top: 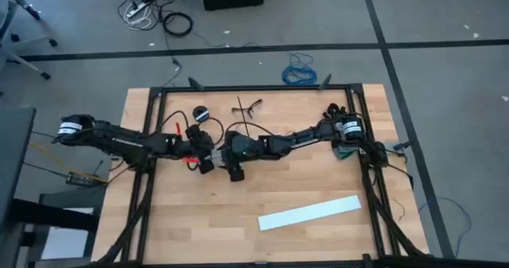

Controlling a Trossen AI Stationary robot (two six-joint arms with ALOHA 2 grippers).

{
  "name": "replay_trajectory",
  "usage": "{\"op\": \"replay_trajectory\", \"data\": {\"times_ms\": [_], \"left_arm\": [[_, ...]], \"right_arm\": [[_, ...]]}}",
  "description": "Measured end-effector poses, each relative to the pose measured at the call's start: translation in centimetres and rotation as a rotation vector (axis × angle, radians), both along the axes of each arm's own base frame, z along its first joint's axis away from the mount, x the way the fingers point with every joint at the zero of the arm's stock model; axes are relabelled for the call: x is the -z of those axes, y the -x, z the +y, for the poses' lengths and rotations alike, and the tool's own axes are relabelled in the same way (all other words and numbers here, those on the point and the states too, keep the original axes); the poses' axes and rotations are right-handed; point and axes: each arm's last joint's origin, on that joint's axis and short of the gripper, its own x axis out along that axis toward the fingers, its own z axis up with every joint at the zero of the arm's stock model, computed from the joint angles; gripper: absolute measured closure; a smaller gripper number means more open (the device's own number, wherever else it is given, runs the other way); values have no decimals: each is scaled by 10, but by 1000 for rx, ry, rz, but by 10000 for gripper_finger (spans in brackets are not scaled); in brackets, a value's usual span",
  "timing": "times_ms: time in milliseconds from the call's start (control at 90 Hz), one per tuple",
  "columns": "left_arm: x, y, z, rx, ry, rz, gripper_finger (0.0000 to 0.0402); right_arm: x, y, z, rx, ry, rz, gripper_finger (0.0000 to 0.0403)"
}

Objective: Ziptie cables
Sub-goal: Put the zip tied cable wires into the white cable duct

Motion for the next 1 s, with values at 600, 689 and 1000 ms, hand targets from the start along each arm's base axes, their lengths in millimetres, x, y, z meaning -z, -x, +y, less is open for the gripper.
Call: {"op": "replay_trajectory", "data": {"times_ms": [600,689,1000], "left_arm": [[-9,-5,21,89,63,11,401],[-15,-9,22,95,39,-11,400],[-19,-9,22,138,-7,39,359]], "right_arm": [[1,0,0,0,1,6,101],[1,0,-3,6,1,6,103],[0,0,-7,12,10,5,100]]}}
